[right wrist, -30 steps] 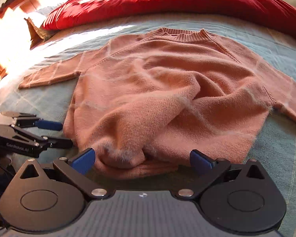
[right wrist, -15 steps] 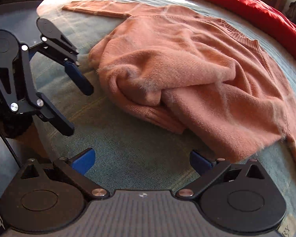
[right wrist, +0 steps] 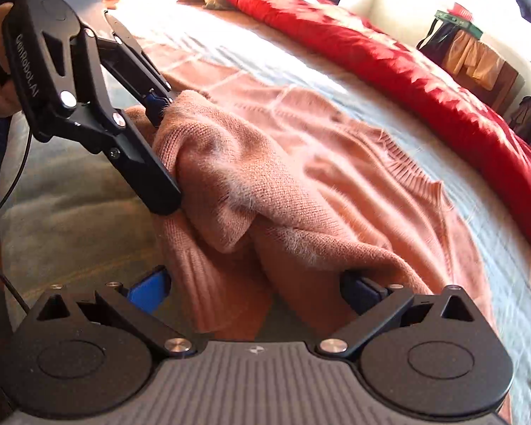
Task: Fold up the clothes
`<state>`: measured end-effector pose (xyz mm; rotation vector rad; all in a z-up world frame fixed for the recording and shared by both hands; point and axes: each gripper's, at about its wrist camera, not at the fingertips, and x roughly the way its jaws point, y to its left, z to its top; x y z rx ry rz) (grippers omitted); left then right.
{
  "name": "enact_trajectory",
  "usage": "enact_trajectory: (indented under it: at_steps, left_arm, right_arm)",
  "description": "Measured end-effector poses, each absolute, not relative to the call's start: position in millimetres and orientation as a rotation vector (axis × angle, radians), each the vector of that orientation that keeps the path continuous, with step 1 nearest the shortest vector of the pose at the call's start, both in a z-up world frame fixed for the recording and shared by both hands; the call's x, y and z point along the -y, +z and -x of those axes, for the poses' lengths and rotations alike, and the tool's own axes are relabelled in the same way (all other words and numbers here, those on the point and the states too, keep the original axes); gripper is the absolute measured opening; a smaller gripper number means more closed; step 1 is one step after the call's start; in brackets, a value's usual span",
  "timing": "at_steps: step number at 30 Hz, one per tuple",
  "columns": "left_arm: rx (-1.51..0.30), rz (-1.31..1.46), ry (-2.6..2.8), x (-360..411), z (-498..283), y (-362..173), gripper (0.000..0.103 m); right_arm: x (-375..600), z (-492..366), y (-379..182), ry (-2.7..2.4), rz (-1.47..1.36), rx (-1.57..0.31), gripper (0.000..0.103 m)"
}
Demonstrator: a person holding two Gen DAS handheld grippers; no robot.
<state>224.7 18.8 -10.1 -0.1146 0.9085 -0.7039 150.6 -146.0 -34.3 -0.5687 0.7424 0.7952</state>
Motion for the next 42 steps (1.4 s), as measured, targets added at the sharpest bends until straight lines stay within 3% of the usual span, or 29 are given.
enact_trajectory:
  at_steps: [5, 9, 17, 26, 33, 38, 42]
  left_arm:
    - [-0.827, 0.113, -0.656, -30, -271, -7, 0.074]
    - [-0.783, 0.123, -0.565, -33, -311, -23, 0.083]
    - [-0.777, 0.09, -0.481, -27, -362, -45, 0.083]
    - [-0.76, -0.019, -0.491, -34, -345, -21, 0.082]
    - [-0.709, -0.266, -0.473, -44, -291, 0, 0.082]
    - [-0.726, -0.465, -0.473, -39, -256, -24, 0.082]
    - [-0.599, -0.719, -0.462, -18, -251, -46, 0.082]
  right_arm:
    - [141, -185, -30, 0.754, 0.596, -0.666, 0.103]
    - [142, -213, -27, 0.691, 0.507, -0.676, 0.103]
    - [148, -197, -18, 0.621, 0.463, -0.702, 0.103]
    - [104, -189, -62, 0.59, 0.807, -0.63, 0.103]
    - [106, -217, -21, 0.533, 0.653, -0.591, 0.103]
    - [115, -219, -26, 0.542, 0.619, -0.677, 0.103]
    - [115, -208, -30, 0.547, 0.617, -0.707, 0.103]
